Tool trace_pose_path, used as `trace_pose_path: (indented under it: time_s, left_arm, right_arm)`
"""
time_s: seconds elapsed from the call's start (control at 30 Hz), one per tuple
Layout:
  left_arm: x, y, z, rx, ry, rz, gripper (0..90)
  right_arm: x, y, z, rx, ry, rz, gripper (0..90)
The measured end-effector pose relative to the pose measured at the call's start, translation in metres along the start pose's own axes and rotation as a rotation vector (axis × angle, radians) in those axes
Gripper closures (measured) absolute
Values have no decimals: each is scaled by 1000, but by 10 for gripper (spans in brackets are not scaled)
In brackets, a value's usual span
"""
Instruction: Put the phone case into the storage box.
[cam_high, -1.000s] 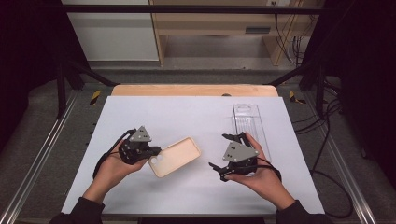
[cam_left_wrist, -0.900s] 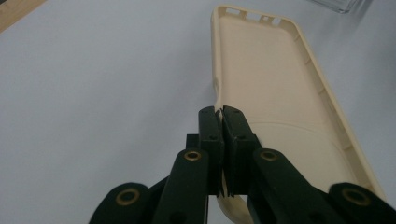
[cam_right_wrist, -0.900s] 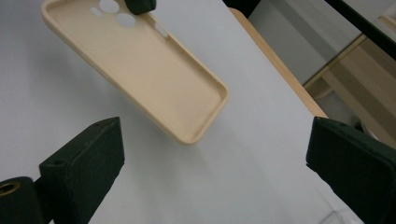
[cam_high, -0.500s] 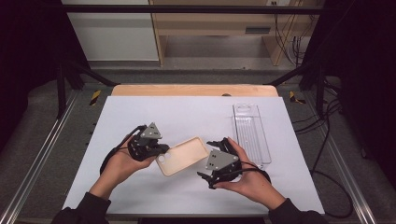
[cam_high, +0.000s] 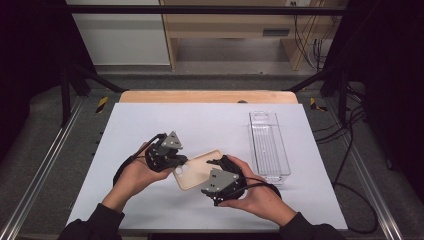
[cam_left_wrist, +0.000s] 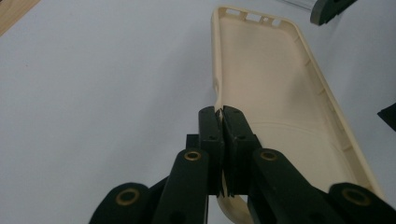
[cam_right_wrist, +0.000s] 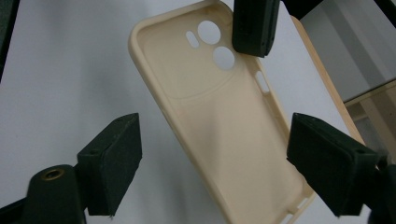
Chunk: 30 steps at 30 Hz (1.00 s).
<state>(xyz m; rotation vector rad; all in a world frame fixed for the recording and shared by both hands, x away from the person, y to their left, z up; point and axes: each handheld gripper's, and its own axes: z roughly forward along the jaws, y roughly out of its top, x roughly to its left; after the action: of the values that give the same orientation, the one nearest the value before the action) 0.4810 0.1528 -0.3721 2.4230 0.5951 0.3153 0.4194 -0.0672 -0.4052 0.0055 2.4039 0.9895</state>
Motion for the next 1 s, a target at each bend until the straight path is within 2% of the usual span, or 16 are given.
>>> trace_pose_path:
  time_s: [0.23, 0.83, 1.0]
  left_arm:
    - [-3, 3, 3, 10, -4, 8, 876]
    - [-7, 8, 6, 18, -18, 24, 876]
    - [-7, 8, 6, 20, -19, 21, 877]
  right_arm:
    - [3, 4, 2, 12, 12, -47, 256]
    - [4, 9, 9, 34, 37, -81, 354]
    - [6, 9, 12, 54, 55, -92, 406]
